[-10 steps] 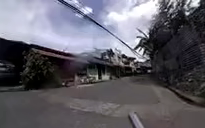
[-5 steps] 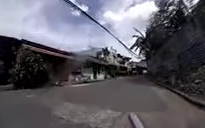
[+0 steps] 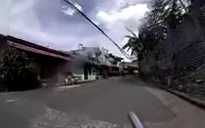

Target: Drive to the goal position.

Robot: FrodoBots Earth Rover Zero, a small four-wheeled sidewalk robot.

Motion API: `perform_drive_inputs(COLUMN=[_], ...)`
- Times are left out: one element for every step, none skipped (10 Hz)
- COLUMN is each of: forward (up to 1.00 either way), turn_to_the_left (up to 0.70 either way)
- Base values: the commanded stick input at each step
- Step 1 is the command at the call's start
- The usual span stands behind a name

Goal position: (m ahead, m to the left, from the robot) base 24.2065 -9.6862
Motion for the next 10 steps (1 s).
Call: perform_drive_inputs(forward=[0.85, 0.85, 0.85, 0.85, 0.85, 0.85, 0.85, 0.85, 0.85, 0.85], turn_to_the_left=[-0.34, -0.34, -0.34, -0.11, -0.01, 0.0, 0.0, 0.0, -0.01, -0.09])
